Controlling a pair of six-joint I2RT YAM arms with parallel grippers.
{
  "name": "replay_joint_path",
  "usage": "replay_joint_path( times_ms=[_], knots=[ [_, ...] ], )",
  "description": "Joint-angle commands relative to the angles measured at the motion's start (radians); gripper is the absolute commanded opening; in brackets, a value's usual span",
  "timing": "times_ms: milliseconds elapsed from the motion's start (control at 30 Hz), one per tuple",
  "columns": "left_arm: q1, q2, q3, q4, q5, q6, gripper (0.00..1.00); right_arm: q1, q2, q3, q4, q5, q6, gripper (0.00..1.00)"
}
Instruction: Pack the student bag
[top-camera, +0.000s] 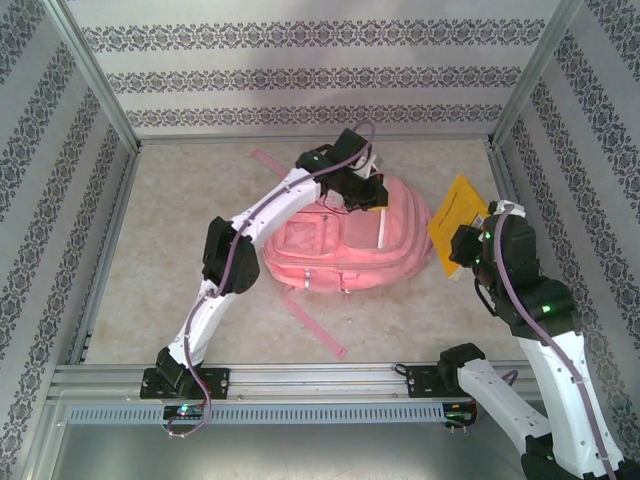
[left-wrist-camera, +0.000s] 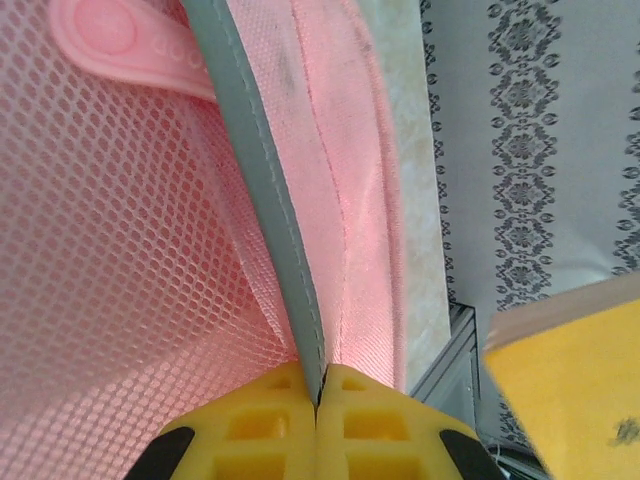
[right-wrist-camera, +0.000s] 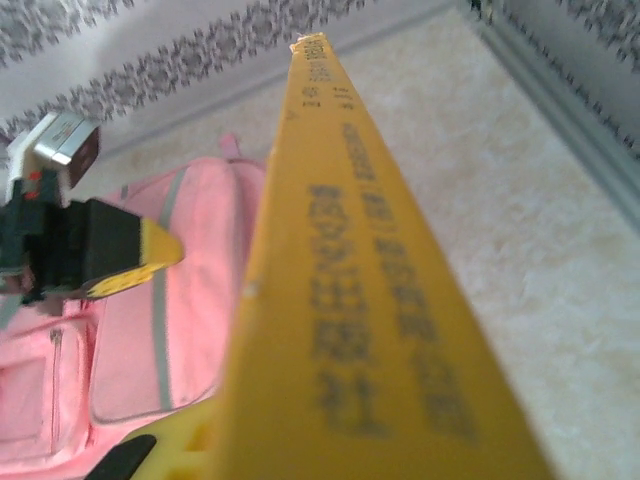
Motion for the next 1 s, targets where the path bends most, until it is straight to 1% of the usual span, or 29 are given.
replay_joint_path(
  times_ms=[0, 67, 133, 200, 267, 333, 433, 567, 667, 833, 967],
  knots=[
    [0.051, -0.182, 0.014, -0.107, 0.042, 0.074, 0.00, 0.003, -0.004, 0.078, 0.035, 0.090, -0.050, 0.00],
    [0.060, -0.242, -0.010, -0.165, 0.046, 0.113, 0.00, 0.001, 0.005, 0.098, 0.035, 0.090, -0.049, 0.00],
    [0.077, -0.306, -0.062, -0.188, 0.054, 0.129, 0.00, -0.002, 0.016, 0.108, 0.029, 0.083, -0.036, 0.00],
    [0.109, -0.377, -0.123, -0.175, 0.059, 0.116, 0.00, -0.008, 0.020, 0.102, 0.025, 0.065, -0.023, 0.00],
    [0.147, -0.444, -0.193, -0.115, 0.074, 0.078, 0.00, -0.019, 0.017, 0.083, 0.029, 0.016, -0.007, 0.00],
    [0.178, -0.488, -0.240, -0.061, 0.106, 0.052, 0.00, -0.038, 0.006, 0.048, 0.057, -0.098, 0.004, 0.00],
    [0.205, -0.501, -0.232, -0.076, 0.155, 0.064, 0.00, -0.053, -0.011, -0.017, 0.116, -0.265, 0.042, 0.00],
    [0.225, -0.501, -0.220, -0.085, 0.227, 0.074, 0.00, -0.070, -0.024, -0.125, 0.261, -0.542, 0.097, 0.00],
    [0.238, -0.503, -0.214, -0.081, 0.246, 0.073, 0.00, -0.081, -0.026, -0.203, 0.378, -0.712, 0.163, 0.00],
    [0.251, -0.513, -0.219, -0.053, 0.277, 0.060, 0.00, -0.097, 0.003, -0.312, 0.541, -0.861, 0.318, 0.00],
    [0.251, -0.522, -0.238, -0.035, 0.300, 0.057, 0.00, -0.098, 0.071, -0.345, 0.634, -0.933, 0.378, 0.00]
  ],
)
